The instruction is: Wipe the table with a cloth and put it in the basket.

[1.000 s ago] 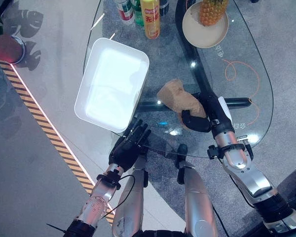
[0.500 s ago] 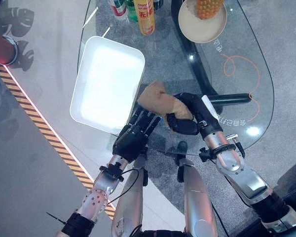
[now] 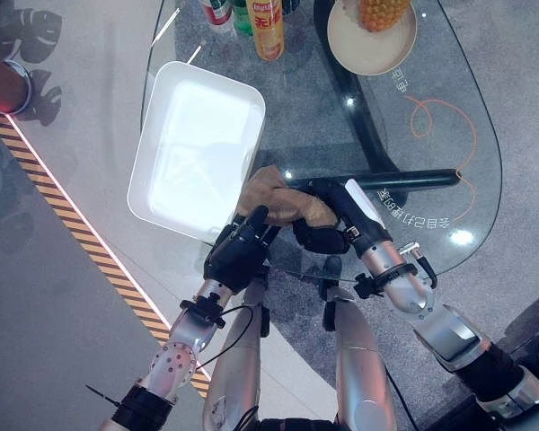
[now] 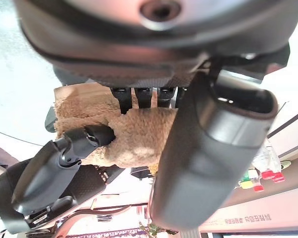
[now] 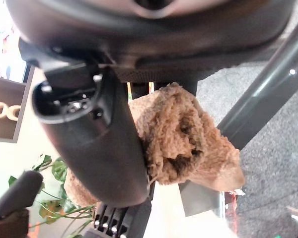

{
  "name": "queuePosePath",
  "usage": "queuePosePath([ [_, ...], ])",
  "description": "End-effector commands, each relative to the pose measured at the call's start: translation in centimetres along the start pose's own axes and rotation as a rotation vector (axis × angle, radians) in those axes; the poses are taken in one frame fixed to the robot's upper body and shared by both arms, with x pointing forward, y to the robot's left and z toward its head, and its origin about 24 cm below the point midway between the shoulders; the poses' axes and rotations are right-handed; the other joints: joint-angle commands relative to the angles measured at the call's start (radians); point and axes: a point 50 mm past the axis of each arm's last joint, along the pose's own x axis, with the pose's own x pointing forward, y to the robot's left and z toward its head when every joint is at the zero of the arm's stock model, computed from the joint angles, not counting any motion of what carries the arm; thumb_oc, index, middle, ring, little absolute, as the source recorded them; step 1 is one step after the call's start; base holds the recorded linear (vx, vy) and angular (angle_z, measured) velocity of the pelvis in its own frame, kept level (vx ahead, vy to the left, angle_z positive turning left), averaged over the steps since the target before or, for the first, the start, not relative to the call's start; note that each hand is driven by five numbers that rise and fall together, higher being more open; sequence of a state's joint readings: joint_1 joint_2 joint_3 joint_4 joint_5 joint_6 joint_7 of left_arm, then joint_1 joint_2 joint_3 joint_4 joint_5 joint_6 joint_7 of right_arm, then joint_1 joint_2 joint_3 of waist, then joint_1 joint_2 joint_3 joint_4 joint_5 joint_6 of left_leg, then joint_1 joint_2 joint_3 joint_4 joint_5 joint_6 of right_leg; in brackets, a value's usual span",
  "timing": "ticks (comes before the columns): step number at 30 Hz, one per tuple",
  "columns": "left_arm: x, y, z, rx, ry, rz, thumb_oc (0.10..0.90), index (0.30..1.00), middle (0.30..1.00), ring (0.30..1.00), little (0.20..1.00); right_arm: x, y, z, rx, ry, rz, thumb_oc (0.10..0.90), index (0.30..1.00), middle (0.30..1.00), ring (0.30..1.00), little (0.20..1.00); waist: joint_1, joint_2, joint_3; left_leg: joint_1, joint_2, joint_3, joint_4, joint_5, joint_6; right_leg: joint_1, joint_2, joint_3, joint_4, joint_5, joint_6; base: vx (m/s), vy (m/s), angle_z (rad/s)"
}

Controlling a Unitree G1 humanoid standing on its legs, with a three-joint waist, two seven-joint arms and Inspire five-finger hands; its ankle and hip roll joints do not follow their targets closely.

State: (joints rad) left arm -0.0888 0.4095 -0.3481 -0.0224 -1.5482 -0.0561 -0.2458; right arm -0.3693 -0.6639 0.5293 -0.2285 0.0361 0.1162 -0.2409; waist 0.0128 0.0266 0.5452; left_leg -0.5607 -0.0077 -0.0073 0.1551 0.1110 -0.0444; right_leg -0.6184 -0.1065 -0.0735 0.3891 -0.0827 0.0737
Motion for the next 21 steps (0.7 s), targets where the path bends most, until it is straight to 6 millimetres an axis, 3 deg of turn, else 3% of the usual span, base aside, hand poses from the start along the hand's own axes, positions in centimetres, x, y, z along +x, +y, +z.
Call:
queuePosePath([
  [1, 0.4, -5.3, 0.4, -0.078, -0.050, -0.314, 0.800, 0.900, 0.900, 0.900, 0.900, -0.2, -0.4, 6.3, 0.006, -0.315, -0.027, 0.100, 0.300, 0.300, 0.300, 0.200, -0.005, -0.018, -0.025, -0.018, -0.072, 0.066, 0.137, -0.130, 0.048, 0.038, 0.054, -0.037, -0.119, 0.086, 0.003, 0.00, 0.000, 0.00],
  [9, 0.5, -6.7, 0.5, -0.101, -0.069, -0.404, 0.800, 0.900, 0.900, 0.900, 0.900, -0.2, 0.0, 6.2, 0.006, -0.306, -0.001, 0.100, 0.300, 0.300, 0.300, 0.200, -0.006, -0.015, -0.025, -0.018, -0.075, 0.063, 0.134, -0.128, 0.049, 0.037, 0.052, -0.037, -0.122, 0.088, 0.002, 0.00, 0.000, 0.00],
  [21, 0.8, -5.4, 0.3, -0.063, -0.044, -0.173, 0.800, 0.900, 0.900, 0.900, 0.900, 0.0, 0.4, 6.6, 0.004, -0.321, 0.042, 0.100, 0.300, 0.300, 0.300, 0.200, 0.003, -0.016, -0.025, -0.035, -0.082, 0.052, 0.145, -0.128, 0.051, 0.024, 0.051, -0.042, -0.114, 0.086, 0.001, 0.00, 0.000, 0.00],
])
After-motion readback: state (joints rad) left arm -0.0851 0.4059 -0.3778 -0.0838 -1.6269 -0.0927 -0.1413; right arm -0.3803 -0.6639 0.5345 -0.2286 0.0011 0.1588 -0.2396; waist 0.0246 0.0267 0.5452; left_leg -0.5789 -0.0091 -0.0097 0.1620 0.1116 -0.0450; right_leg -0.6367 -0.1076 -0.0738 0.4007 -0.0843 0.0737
